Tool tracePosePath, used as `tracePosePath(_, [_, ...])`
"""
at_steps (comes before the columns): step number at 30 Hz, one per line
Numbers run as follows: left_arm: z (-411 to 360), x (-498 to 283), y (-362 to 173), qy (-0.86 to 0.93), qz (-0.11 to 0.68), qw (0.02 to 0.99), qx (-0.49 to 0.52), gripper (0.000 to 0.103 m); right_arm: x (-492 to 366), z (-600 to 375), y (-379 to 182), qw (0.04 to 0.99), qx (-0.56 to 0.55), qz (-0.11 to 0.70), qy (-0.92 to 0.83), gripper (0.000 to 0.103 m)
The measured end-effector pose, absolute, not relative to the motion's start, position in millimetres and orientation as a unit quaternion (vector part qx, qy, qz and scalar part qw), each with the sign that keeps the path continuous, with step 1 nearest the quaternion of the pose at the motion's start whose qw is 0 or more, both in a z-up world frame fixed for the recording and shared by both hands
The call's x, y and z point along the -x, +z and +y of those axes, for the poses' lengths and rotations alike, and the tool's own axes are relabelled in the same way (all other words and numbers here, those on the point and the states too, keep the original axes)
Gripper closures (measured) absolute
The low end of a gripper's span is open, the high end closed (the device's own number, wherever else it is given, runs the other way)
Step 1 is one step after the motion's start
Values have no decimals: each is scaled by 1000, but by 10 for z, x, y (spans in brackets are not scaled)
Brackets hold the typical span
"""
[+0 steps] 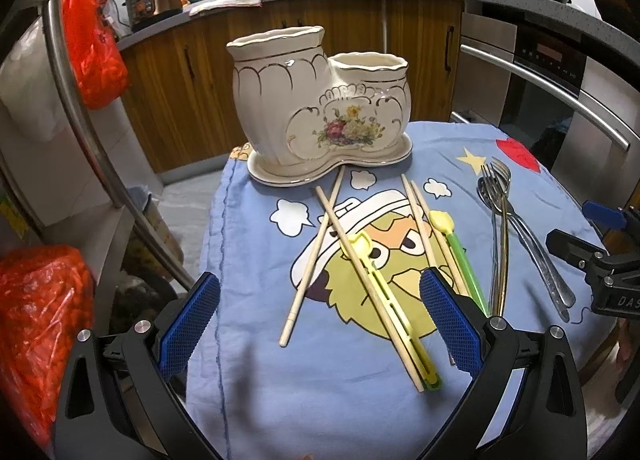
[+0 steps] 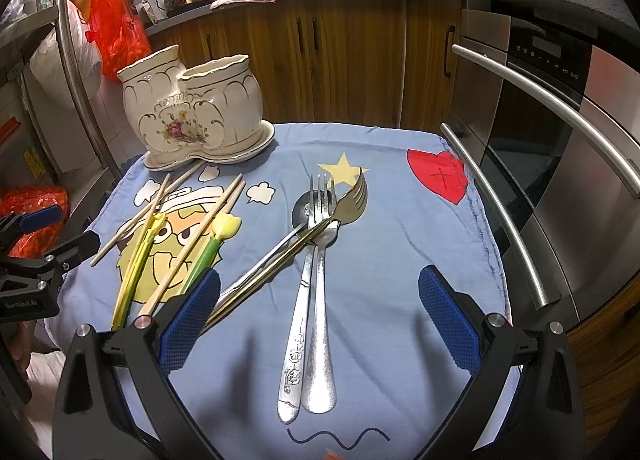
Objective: Organize utensils
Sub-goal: 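Grasp a wooden chopstick with the left gripper while the right gripper grasps a fork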
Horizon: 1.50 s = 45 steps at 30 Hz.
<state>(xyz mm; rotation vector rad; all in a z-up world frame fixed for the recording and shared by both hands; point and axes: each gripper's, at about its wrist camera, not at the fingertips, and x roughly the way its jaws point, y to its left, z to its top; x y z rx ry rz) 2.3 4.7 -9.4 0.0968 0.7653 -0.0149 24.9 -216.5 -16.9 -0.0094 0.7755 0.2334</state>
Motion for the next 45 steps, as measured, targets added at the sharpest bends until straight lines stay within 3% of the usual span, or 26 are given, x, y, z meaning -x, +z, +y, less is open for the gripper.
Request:
tracePosePath(8, [177,-185,-152,-30,389,921,-6,4,-530,-2235,-225,914,-15,391,109,5])
tracePosePath(16, [198,-395,-28,1,361,931,-59,4,-922,-2286,-157,915,-34,389,104,8])
tracePosePath(24, [276,-603,-79,-44,387,920,-36,7,-1199,-2299,-178,910,-46,397,108,50])
tracePosePath(27, [291,-608,-148,-64,399,914,-25,9,-1235,-2339,-242,904,-58,408,117,53])
tracePosePath(30, [250,-619,-191,-72,397,914,-35,18,-1280,-2378,-295,898,-67,416,123,57])
tracePosePath(32, [222,-684,-230,-85,410,908,-23,32,-1301,-2395,-309,898,-70,417,121,59])
tracePosePath(36, [115,-804,-274,-96,417,903,-34,37,-1343,-2416,-335,899,-71,417,111,72])
tracePosePath(43, [136,-1066,-389,-98,439,893,-2,62,-1377,-2413,-393,895,-75,425,114,81])
tracePosePath(45, [133,-1085,-404,-96,438,894,-2,62,-1386,-2411,-404,894,-75,426,116,81])
